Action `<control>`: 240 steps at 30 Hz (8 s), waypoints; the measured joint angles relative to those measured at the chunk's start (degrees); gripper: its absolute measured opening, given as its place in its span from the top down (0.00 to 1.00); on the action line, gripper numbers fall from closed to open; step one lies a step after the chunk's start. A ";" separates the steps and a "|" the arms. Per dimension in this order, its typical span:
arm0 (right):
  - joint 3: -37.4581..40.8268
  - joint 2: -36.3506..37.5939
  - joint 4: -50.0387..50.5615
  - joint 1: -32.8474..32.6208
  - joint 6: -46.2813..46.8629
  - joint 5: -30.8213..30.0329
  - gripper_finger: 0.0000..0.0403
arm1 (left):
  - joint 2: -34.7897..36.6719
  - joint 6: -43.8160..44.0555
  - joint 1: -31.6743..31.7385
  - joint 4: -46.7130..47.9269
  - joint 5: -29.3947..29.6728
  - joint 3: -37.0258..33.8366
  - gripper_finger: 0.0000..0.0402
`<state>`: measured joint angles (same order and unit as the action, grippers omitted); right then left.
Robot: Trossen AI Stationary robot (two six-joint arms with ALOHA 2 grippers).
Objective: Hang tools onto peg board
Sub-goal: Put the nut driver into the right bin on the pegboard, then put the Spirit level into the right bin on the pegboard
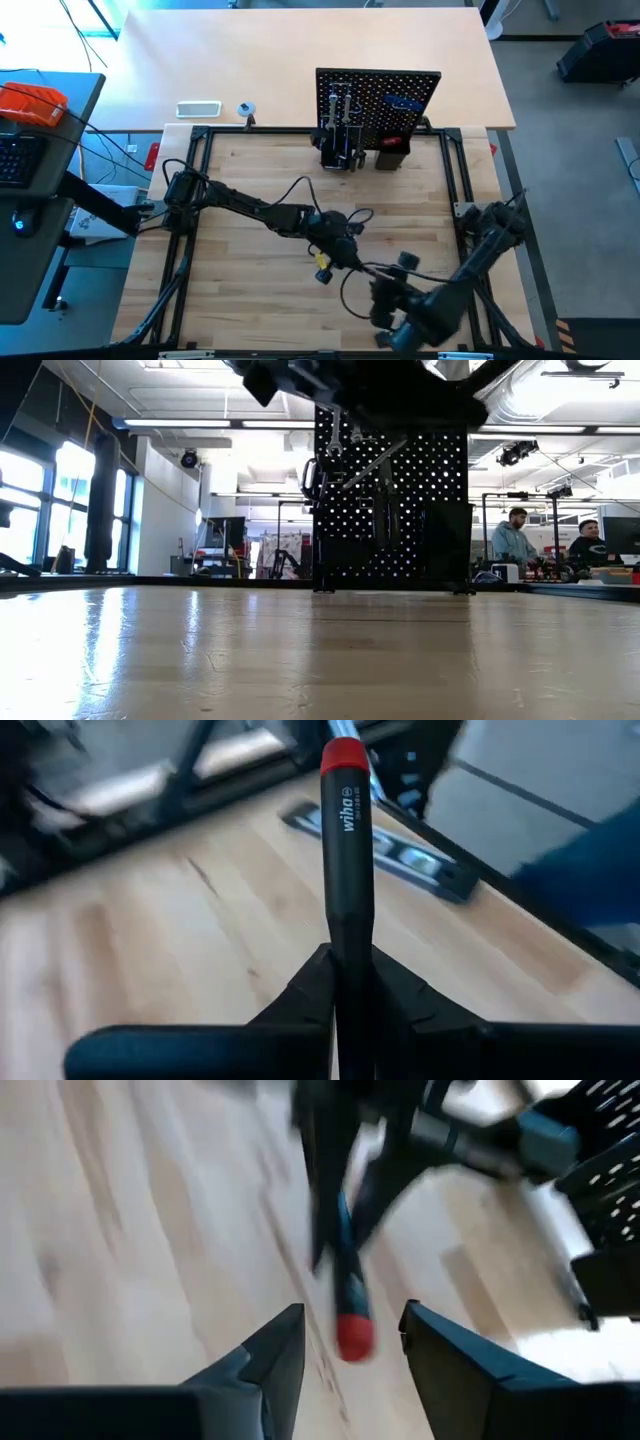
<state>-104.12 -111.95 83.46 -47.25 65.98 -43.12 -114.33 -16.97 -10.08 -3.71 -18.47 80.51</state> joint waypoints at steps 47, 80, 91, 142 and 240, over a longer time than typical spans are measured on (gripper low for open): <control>-0.66 5.67 6.58 -7.89 11.11 -37.44 0.58 | 2.15 -3.56 4.21 -27.43 -10.26 -0.05 0.95; -3.02 5.80 2.60 -2.81 -0.44 -35.48 0.89 | 2.00 -1.19 4.89 -32.63 -12.99 -0.13 0.95; -3.02 8.30 2.91 2.56 -1.16 -36.47 0.89 | 4.16 -0.27 8.35 -23.47 -9.41 -0.21 0.73; 42.98 53.47 -43.93 42.74 -47.71 -13.97 0.89 | 42.08 -2.61 29.56 7.32 -0.54 -26.39 0.58; 39.30 13.22 -43.34 -12.75 -2.00 27.02 0.56 | 12.52 14.98 -0.45 -13.79 0.66 -26.43 0.58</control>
<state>-64.81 -98.74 40.11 -60.01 63.98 -16.10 -101.81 -1.99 -10.52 -17.50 -17.80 54.08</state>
